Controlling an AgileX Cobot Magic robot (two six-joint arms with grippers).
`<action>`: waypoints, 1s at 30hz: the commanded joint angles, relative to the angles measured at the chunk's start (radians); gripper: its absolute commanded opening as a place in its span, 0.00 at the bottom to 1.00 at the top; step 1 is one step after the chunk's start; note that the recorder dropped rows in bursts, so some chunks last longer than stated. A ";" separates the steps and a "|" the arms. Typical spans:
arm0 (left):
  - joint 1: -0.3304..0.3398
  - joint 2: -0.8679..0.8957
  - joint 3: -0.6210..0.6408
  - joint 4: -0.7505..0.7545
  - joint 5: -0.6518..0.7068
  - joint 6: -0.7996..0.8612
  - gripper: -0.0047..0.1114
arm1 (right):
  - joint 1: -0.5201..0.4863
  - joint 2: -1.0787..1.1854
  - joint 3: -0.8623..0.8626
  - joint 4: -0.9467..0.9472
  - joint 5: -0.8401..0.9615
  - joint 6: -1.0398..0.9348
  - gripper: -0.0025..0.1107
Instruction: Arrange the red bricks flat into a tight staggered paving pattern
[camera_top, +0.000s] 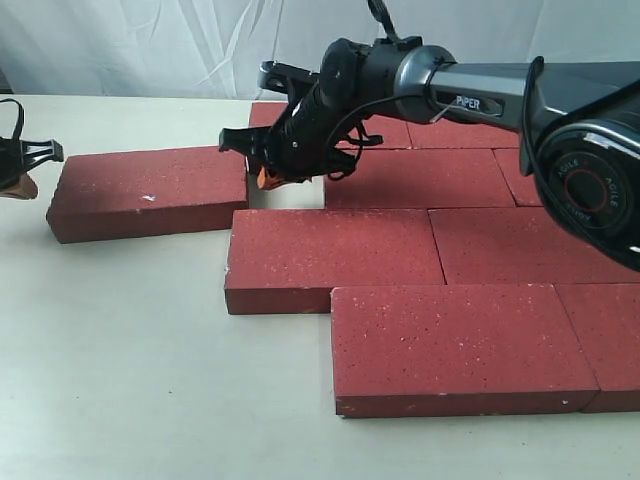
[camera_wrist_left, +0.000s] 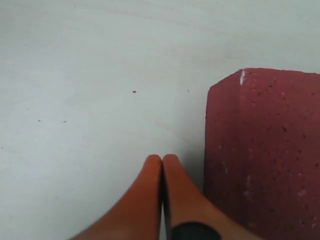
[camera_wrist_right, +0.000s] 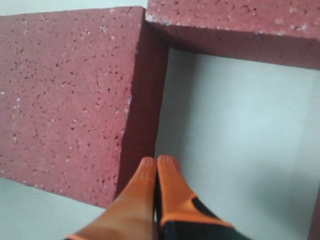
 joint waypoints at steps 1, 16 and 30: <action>0.005 -0.005 0.002 -0.017 -0.002 -0.004 0.04 | -0.003 0.012 -0.002 0.025 -0.024 -0.006 0.02; 0.005 -0.005 0.002 -0.043 -0.036 -0.004 0.04 | 0.049 0.017 -0.004 0.039 -0.045 -0.051 0.02; 0.005 -0.005 0.002 -0.068 -0.047 -0.004 0.04 | -0.015 -0.022 -0.004 -0.107 -0.044 0.137 0.02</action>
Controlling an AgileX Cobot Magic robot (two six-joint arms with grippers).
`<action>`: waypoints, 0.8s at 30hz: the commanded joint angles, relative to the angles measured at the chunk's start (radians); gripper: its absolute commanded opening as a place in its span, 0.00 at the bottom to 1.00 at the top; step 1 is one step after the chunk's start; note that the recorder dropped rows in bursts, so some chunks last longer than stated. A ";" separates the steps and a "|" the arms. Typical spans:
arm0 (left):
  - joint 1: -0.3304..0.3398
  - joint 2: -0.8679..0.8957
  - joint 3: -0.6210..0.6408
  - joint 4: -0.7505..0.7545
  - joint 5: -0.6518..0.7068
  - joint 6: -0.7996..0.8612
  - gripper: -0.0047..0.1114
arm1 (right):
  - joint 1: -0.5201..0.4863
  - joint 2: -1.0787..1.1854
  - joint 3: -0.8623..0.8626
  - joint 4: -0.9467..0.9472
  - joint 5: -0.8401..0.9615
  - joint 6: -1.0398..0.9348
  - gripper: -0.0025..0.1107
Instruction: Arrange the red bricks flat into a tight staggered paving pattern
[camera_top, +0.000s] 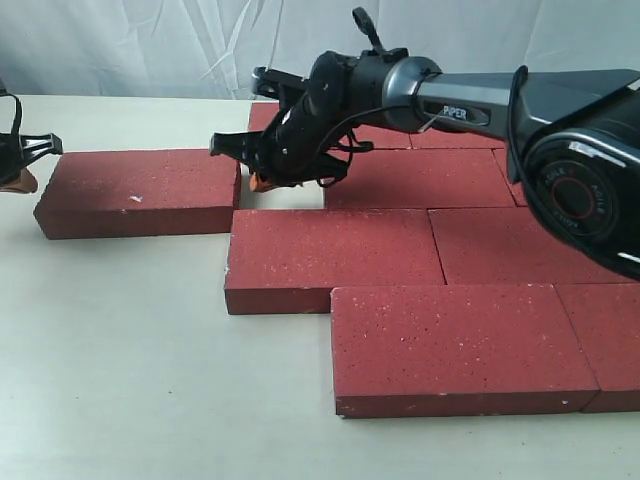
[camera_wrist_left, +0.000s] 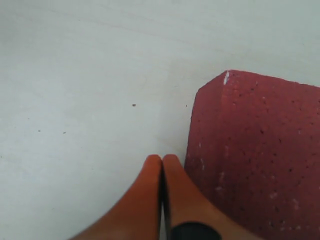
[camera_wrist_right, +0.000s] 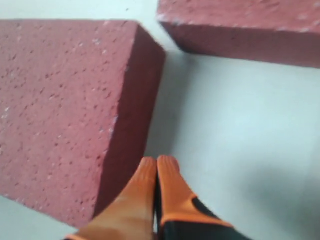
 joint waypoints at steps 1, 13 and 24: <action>0.005 -0.003 0.002 -0.040 -0.018 -0.003 0.04 | -0.036 -0.041 -0.004 -0.110 0.011 0.104 0.02; 0.005 0.086 0.002 -0.287 0.004 0.235 0.04 | -0.054 -0.065 -0.004 -0.198 0.045 0.106 0.02; 0.005 0.086 0.002 -0.423 -0.041 0.452 0.04 | -0.043 -0.053 -0.004 -0.198 0.035 0.106 0.02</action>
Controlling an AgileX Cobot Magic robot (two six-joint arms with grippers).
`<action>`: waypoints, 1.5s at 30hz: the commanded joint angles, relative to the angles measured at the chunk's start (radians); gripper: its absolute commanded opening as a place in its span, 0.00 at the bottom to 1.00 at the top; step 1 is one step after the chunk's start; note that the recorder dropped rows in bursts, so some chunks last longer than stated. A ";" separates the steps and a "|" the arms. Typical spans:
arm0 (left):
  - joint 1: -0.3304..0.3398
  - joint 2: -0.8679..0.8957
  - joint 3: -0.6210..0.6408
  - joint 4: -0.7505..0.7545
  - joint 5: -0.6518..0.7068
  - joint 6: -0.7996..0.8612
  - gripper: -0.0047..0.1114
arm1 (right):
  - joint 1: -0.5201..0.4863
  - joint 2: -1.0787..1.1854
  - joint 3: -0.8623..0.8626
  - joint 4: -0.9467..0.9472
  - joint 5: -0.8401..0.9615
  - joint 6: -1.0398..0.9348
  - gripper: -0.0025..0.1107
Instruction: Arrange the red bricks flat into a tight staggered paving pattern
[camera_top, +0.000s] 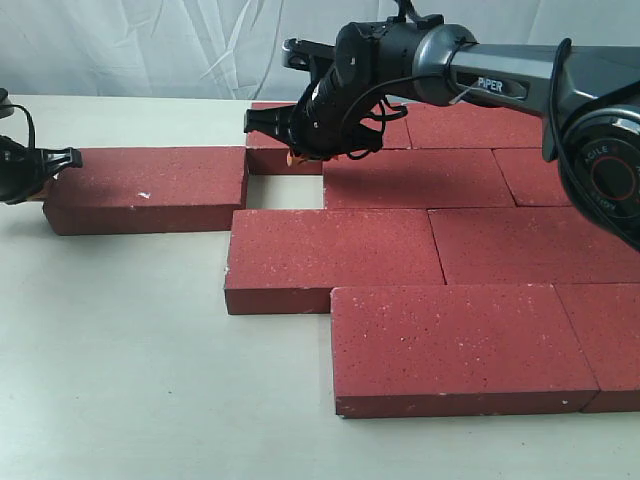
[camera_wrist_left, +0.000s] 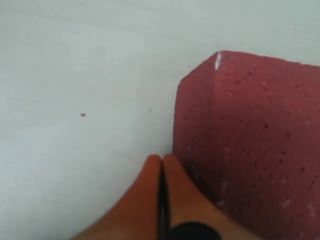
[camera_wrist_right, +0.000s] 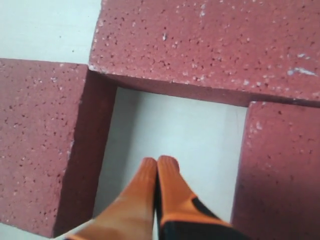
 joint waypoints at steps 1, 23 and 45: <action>0.001 -0.002 0.002 -0.021 -0.040 0.023 0.04 | 0.013 0.006 -0.004 0.001 -0.018 -0.002 0.02; 0.001 -0.002 0.002 0.017 -0.057 0.023 0.04 | 0.105 0.066 -0.004 0.074 -0.088 -0.006 0.02; 0.001 -0.002 0.002 0.028 -0.102 0.025 0.04 | -0.012 0.016 -0.004 0.093 -0.047 0.051 0.02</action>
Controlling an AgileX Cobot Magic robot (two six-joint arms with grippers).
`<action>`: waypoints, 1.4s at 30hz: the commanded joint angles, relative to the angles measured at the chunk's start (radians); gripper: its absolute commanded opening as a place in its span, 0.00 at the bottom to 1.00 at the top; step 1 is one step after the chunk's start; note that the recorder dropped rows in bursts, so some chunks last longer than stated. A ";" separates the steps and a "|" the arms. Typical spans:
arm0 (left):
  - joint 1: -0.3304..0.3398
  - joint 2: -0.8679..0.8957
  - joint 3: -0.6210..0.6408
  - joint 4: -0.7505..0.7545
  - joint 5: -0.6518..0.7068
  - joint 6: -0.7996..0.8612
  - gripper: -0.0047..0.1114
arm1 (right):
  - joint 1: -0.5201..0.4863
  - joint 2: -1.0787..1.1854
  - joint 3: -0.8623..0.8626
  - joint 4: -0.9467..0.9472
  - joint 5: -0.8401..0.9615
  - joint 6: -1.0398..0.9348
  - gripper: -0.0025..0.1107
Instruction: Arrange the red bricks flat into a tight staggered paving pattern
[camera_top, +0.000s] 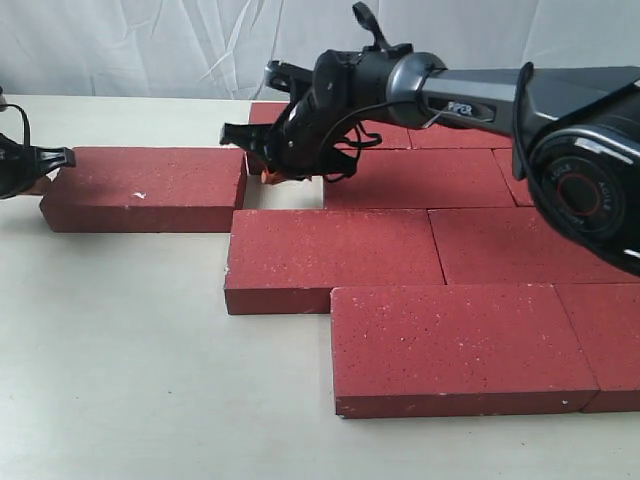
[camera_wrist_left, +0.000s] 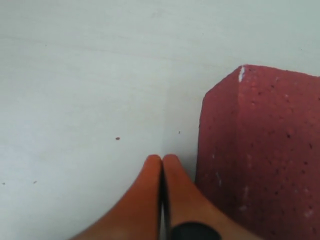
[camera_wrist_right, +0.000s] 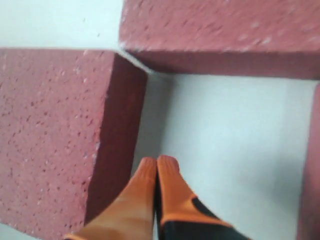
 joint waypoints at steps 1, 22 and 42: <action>-0.001 -0.002 0.002 0.005 -0.012 0.011 0.04 | -0.056 -0.033 -0.004 -0.011 0.014 0.012 0.02; -0.001 -0.002 0.002 -0.206 0.127 0.172 0.04 | -0.061 -0.033 -0.004 -0.015 -0.009 0.016 0.02; 0.013 -0.002 0.002 -0.174 0.238 0.097 0.04 | -0.061 -0.064 -0.004 -0.066 0.110 0.016 0.02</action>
